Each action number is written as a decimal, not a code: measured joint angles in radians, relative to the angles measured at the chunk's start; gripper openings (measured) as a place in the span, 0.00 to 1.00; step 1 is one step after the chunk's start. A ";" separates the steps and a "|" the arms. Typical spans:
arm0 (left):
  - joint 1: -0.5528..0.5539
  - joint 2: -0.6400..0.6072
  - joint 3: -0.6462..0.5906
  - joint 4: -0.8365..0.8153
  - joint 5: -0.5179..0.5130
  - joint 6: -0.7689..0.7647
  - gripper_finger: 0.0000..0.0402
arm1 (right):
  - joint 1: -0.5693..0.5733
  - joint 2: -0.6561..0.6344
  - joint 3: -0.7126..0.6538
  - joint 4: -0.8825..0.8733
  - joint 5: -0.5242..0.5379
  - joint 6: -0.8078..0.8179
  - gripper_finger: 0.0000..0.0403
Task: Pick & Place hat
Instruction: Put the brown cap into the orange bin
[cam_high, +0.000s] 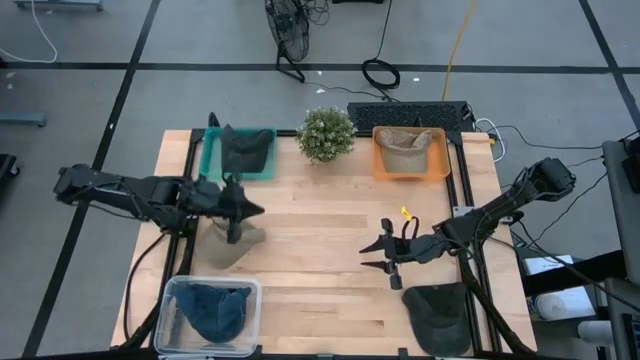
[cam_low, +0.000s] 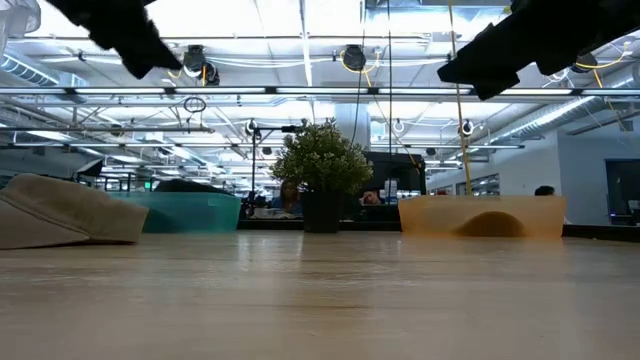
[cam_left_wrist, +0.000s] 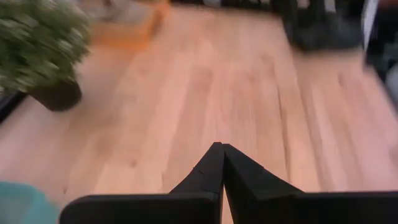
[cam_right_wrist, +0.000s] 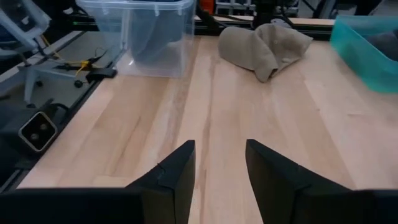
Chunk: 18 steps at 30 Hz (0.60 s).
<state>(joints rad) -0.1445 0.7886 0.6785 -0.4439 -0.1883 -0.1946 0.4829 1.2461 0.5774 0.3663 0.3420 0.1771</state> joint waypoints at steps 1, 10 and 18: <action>-0.021 0.008 0.000 -0.030 -0.007 0.014 0.02 | 0.003 0.000 0.000 0.001 -0.003 -0.005 0.32; -0.192 0.092 0.000 -0.233 -0.082 0.035 0.02 | 0.003 0.000 0.000 -0.001 -0.057 -0.006 0.32; -0.241 0.190 0.027 -0.416 -0.022 -0.063 0.11 | 0.000 0.000 0.000 -0.004 -0.058 -0.085 0.32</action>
<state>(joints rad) -0.3858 0.9784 0.7059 -0.8602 -0.2101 -0.2581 0.4829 1.2465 0.5774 0.3621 0.2840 0.0923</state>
